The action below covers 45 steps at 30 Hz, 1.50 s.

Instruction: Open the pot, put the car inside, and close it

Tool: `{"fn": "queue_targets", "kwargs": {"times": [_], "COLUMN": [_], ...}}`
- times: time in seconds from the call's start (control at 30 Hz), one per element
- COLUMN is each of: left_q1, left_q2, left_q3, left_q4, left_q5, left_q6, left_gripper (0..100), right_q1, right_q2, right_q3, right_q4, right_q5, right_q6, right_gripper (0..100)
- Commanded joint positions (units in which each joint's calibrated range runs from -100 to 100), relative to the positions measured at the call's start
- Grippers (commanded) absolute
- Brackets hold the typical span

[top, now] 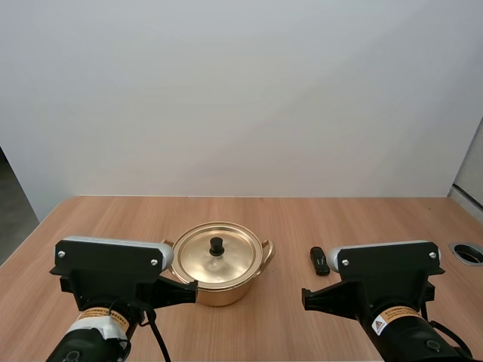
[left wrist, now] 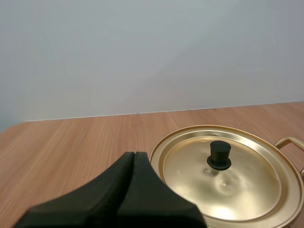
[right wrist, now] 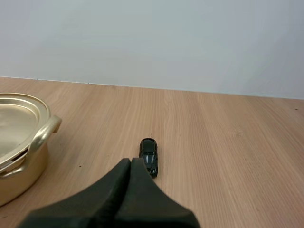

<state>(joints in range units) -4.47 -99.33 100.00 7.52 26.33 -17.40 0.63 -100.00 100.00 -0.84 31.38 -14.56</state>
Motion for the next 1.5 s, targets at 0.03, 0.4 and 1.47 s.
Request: {"fn": "queue_targets", "kwargs": {"times": [0.03, 0.4, 1.47], "left_q1": [0.02, 0.02, -3.77], "left_q2": [-0.09, -0.09, 53.87], "left_q3": [0.00, 0.00, -33.56], "left_q4": [0.00, 1.48, -30.65], "left_q5": [0.04, -0.37, 16.39], "left_q6": [0.00, 2.36, 44.69], "left_gripper": [0, 0, 0], "right_q1": [0.04, 0.04, -1.48], "right_q2": [0.00, 0.00, 53.28], "right_q3": [0.00, 0.00, -35.73], "right_q4": [0.04, -1.16, 0.13], "right_q5": [0.01, -3.13, 7.22], "right_q6": [0.01, 0.01, -5.81], "right_gripper": [0, 0, 0]}}
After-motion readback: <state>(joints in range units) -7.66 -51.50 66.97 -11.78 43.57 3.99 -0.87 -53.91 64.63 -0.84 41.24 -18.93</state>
